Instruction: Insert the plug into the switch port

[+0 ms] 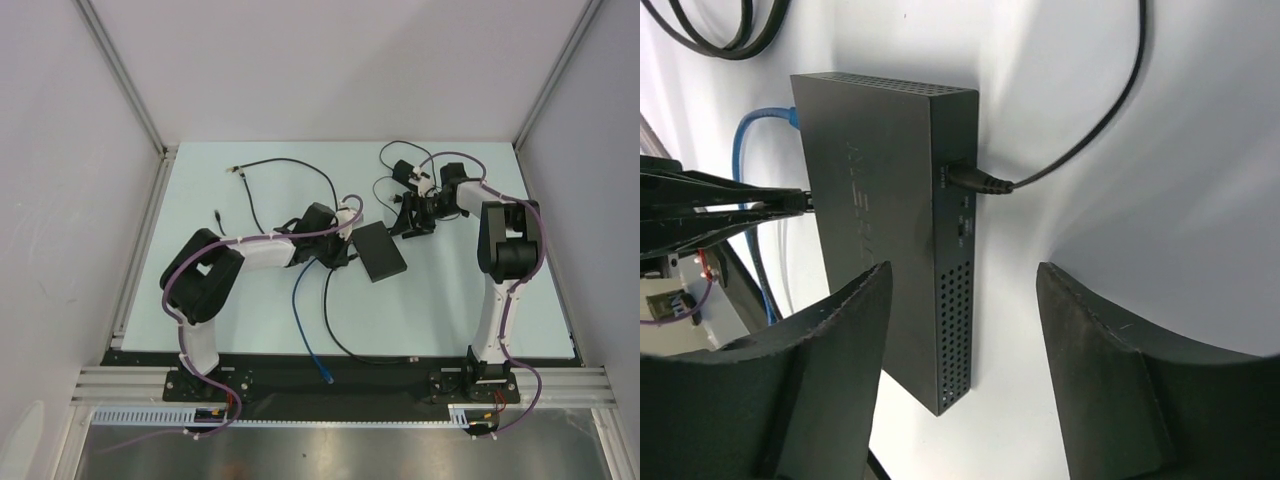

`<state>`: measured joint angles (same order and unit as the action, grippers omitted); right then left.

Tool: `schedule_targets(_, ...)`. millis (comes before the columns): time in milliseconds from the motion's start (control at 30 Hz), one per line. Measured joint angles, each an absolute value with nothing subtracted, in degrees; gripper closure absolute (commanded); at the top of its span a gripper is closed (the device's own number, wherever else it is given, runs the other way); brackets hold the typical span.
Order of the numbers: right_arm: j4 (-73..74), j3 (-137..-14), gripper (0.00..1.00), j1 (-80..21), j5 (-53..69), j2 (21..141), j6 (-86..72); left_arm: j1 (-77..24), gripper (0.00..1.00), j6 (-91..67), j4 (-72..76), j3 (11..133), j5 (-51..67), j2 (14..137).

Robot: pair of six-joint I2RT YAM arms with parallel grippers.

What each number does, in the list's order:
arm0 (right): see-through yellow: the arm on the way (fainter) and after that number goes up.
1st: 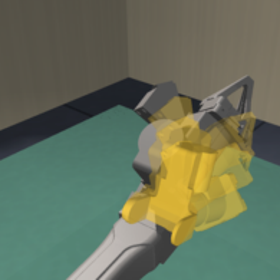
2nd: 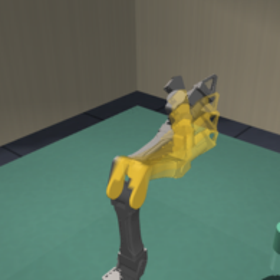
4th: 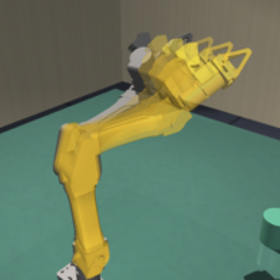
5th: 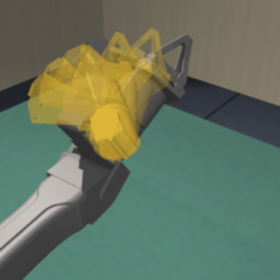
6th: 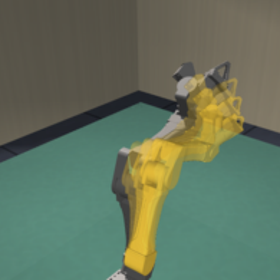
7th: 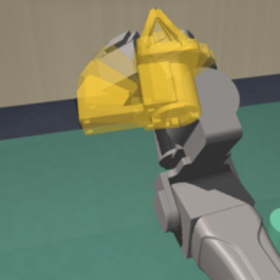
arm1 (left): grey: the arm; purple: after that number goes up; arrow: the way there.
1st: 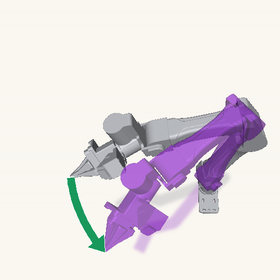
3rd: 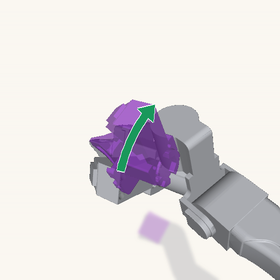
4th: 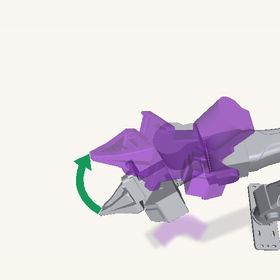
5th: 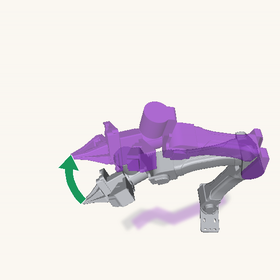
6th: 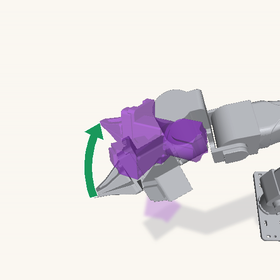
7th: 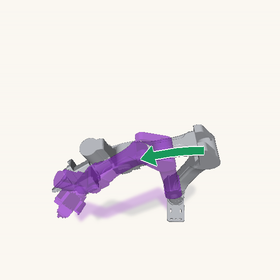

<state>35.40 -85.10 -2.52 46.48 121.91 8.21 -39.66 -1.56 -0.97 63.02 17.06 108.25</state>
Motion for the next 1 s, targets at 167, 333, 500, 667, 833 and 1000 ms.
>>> schedule_targets(167,36.8,-86.0,0.39,-2.5,48.0,122.8,8.6,-39.6,1.00,-1.5,1.7,61.4,17.6,108.0)
schedule_targets(333,38.3,-86.8,0.44,-2.6,50.3,124.2,8.7,-39.6,1.00,-0.9,3.0,60.8,18.2,108.0)
schedule_targets(500,40.7,-88.1,0.48,-2.8,53.3,126.3,9.1,-39.6,1.00,3.2,5.1,59.5,18.2,108.0)
schedule_targets(667,42.8,-89.0,0.49,-3.2,55.1,127.7,9.2,-39.6,1.00,7.1,6.8,58.8,18.0,108.0)
schedule_targets(833,43.7,-90.1,0.50,-3.1,55.3,128.5,9.6,-39.7,1.00,10.0,7.8,58.8,17.0,108.1)
schedule_targets(1000,44.9,-91.4,0.51,-3.1,55.5,129.3,10.3,-40.0,1.00,13.6,8.4,58.8,16.1,108.7)
